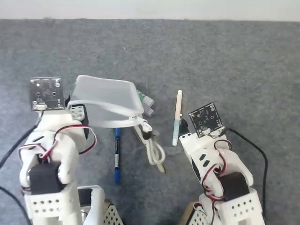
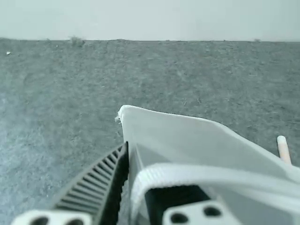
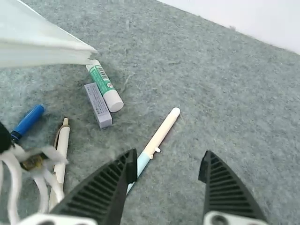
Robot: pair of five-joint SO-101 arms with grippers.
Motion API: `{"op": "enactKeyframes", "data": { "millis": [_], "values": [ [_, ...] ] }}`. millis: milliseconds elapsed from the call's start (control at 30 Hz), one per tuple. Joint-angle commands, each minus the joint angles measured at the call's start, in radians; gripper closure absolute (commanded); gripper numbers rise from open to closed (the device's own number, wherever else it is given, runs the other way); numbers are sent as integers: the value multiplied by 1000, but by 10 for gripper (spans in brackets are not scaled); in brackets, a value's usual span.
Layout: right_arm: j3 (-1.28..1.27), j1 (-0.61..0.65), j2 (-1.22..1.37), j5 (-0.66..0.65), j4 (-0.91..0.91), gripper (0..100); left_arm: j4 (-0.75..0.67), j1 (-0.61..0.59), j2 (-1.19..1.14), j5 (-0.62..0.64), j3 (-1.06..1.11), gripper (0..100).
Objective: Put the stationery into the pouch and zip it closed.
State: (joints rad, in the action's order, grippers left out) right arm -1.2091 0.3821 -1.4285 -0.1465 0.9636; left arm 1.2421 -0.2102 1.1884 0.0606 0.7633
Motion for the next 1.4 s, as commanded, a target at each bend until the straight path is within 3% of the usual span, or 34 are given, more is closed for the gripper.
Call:
{"op": "enactKeyframes", "data": {
  "millis": [0,433,700,933,1367],
  "values": [
    [124,-18,128,9,-12,784,-8,-25,-5,29,-39,991],
    [473,-16,642,15,-8,785,-6,-28,-3,29,-31,991],
    [672,-12,877,60,-10,785,-2,-91,-3,83,-38,991],
    [790,-10,1093,149,-12,786,0,-103,-3,84,-33,991],
    [979,-18,1451,155,-21,786,0,-166,-3,86,-30,991]
  ]
}}
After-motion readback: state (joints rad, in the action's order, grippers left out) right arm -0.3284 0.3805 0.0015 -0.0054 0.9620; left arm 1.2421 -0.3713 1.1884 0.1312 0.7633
